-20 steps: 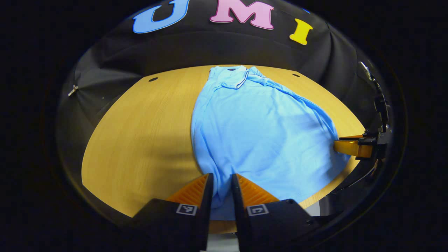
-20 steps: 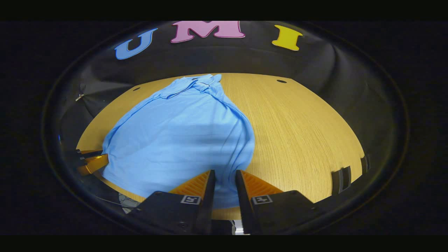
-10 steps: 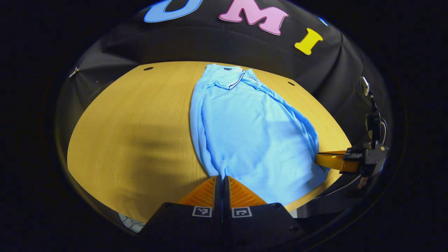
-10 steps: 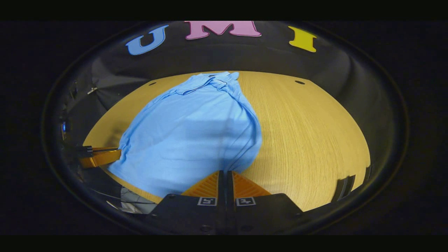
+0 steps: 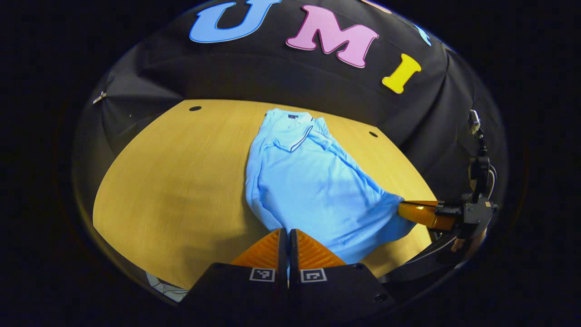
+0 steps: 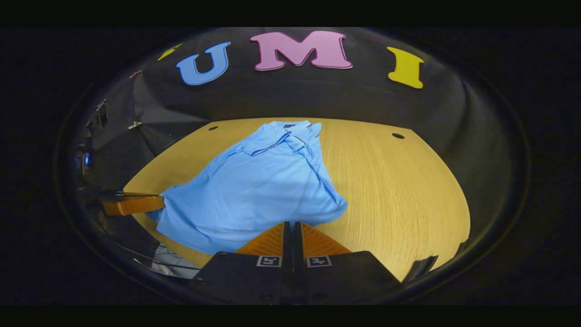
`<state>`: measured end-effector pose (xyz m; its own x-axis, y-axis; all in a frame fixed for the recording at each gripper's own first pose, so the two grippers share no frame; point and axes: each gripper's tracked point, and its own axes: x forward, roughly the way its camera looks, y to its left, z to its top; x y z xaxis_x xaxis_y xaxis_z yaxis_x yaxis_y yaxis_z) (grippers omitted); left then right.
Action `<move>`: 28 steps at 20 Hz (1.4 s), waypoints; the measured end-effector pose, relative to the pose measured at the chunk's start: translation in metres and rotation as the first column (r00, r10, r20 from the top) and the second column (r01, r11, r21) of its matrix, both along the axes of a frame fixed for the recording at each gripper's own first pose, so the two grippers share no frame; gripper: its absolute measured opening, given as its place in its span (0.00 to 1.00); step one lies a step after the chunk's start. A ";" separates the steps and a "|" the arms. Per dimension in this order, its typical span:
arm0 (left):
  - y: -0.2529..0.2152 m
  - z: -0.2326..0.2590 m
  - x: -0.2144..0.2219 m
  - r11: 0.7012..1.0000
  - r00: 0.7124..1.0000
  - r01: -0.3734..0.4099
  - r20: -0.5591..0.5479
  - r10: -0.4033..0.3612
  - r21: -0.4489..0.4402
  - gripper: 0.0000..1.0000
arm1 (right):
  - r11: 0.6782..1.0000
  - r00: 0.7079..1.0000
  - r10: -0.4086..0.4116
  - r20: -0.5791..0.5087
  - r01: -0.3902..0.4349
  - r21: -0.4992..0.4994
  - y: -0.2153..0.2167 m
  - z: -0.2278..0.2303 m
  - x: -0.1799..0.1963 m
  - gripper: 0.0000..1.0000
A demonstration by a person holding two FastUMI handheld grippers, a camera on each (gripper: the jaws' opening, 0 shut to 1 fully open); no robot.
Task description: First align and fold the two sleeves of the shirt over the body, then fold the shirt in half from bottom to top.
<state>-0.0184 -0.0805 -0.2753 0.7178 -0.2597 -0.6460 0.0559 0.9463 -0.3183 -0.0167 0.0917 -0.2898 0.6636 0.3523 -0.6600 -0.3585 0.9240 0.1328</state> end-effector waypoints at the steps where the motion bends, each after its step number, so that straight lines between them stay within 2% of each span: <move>1: 0.002 0.009 0.012 1.000 1.000 -0.006 0.016 0.006 -0.003 0.06 | 1.000 1.000 0.000 0.013 0.000 0.008 0.002 0.006 0.012 0.05; 2: 0.003 0.020 0.026 1.000 0.999 -0.012 0.034 0.012 -0.009 0.02 | 1.000 0.999 0.000 0.032 -0.001 0.015 0.004 0.013 0.029 0.05; 3: 0.004 0.030 0.038 1.000 0.999 -0.018 0.050 0.018 -0.018 0.06 | 1.000 0.998 0.000 0.055 -0.001 0.016 0.005 0.021 0.043 0.00; 4: 0.007 0.041 0.054 0.999 0.997 -0.026 0.066 0.028 -0.026 0.06 | 1.000 0.997 0.003 0.083 -0.004 0.015 0.006 0.030 0.061 0.05; 5: 0.009 0.048 0.069 0.999 0.997 -0.034 0.075 0.036 -0.037 0.06 | 1.000 0.994 0.004 0.107 -0.006 0.019 0.008 0.038 0.079 0.00; 6: 0.011 0.056 0.084 0.998 0.995 -0.043 0.084 0.047 -0.051 0.06 | 1.000 0.991 0.001 0.130 -0.005 0.030 0.011 0.047 0.096 0.05; 7: 0.012 0.064 0.102 0.997 0.994 -0.052 0.093 0.058 -0.064 0.06 | 0.999 0.990 -0.005 0.143 -0.001 0.041 0.013 0.052 0.111 0.05; 8: 0.015 0.071 0.118 0.996 0.992 -0.061 0.104 0.068 -0.070 0.06 | 0.998 0.987 -0.014 0.162 0.005 0.055 0.016 0.060 0.130 0.00; 9: 0.019 0.076 0.136 0.995 0.990 -0.067 0.116 0.075 -0.070 0.06 | 0.998 0.983 -0.022 0.183 0.009 0.067 0.018 0.066 0.147 0.05; 11: 0.029 0.087 0.170 0.996 0.986 -0.073 0.144 0.080 -0.055 0.06 | 0.996 0.977 -0.034 0.210 0.015 0.088 0.024 0.076 0.183 0.05; 12: 0.034 0.093 0.188 0.996 0.983 -0.076 0.162 0.083 -0.049 0.06 | 0.995 0.974 -0.040 0.225 0.018 0.101 0.028 0.081 0.199 0.00; 13: 0.039 0.098 0.207 0.996 0.980 -0.080 0.177 0.086 -0.044 0.06 | 0.994 0.969 -0.044 0.243 0.017 0.110 0.031 0.086 0.216 0.00; 16: 0.055 0.107 0.264 0.993 0.971 -0.100 0.213 0.109 -0.055 0.06 | 0.991 0.952 -0.059 0.301 0.020 0.132 0.044 0.101 0.271 0.10; 18: 0.067 0.104 0.299 0.994 0.968 -0.105 0.223 0.112 -0.043 0.06 | 0.990 0.935 -0.075 0.346 0.028 0.141 0.051 0.109 0.309 0.00; 19: 0.071 0.100 0.317 0.994 0.968 -0.102 0.226 0.108 -0.037 0.06 | 0.989 0.928 -0.080 0.364 0.028 0.146 0.055 0.111 0.328 0.00; 20: 0.075 0.097 0.335 0.994 0.967 -0.106 0.228 0.112 -0.039 0.06 | 0.989 0.925 -0.081 0.370 0.028 0.146 0.059 0.108 0.343 0.05; 23: 0.088 0.080 0.389 0.988 0.963 -0.139 0.221 0.152 -0.071 0.06 | 0.990 0.918 -0.091 0.386 0.039 0.139 0.066 0.096 0.391 0.05; 24: 0.091 0.071 0.405 0.987 0.966 -0.145 0.206 0.157 -0.071 0.01 | 0.990 0.917 -0.092 0.388 0.044 0.133 0.068 0.089 0.406 0.05; 25: 0.096 0.060 0.420 0.985 0.967 -0.157 0.194 0.167 -0.065 0.06 | 0.991 0.920 -0.092 0.381 0.047 0.127 0.070 0.080 0.419 0.00; 27: 0.104 0.037 0.450 0.985 0.969 -0.169 0.174 0.173 -0.039 0.06 | 0.993 0.926 -0.091 0.366 0.057 0.105 0.073 0.058 0.445 0.10; 28: 0.107 0.025 0.461 0.985 0.972 -0.170 0.160 0.170 -0.013 0.06 | 0.994 0.929 -0.090 0.358 0.061 0.092 0.075 0.047 0.456 0.05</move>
<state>0.4421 0.0268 -0.2507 0.8454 -0.1244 -0.5194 -0.0557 0.9467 -0.3173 0.4393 0.1669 -0.2428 0.8787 0.3325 -0.3427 -0.3253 0.9422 0.0802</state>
